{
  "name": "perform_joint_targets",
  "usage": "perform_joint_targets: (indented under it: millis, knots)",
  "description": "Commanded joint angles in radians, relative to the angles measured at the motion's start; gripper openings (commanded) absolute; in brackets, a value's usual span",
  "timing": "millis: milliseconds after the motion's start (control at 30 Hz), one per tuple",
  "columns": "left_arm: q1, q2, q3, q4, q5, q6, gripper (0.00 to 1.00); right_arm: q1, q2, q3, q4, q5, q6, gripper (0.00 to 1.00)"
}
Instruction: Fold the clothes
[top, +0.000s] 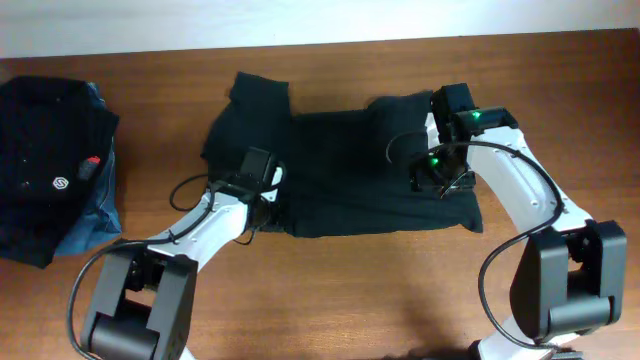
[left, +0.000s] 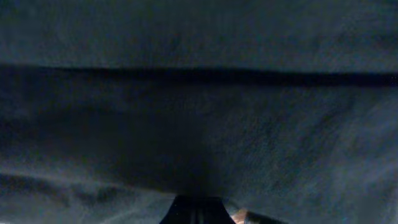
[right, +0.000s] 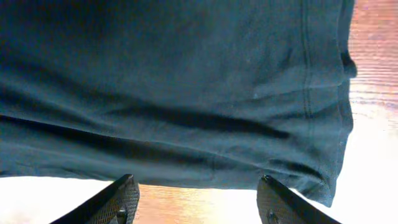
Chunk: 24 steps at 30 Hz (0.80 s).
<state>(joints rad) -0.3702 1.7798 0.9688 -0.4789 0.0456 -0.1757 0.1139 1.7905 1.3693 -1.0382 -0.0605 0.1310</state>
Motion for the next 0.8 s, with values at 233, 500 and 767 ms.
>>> perform_joint_targets:
  millis: [233,500,767]
  knots:
    - [-0.002,-0.008,-0.020,-0.188,-0.006,-0.020,0.01,-0.005,-0.018,0.014,0.007,0.020,-0.004,0.66]
    - [-0.002,-0.008,-0.020,-0.393,0.048,-0.021,0.02,-0.005,-0.018,0.014,0.011,0.020,-0.011,0.66]
    - [-0.002,-0.008,-0.020,-0.514,0.090,-0.021,0.02,-0.005,-0.018,0.014,0.010,0.019,-0.011,0.66]
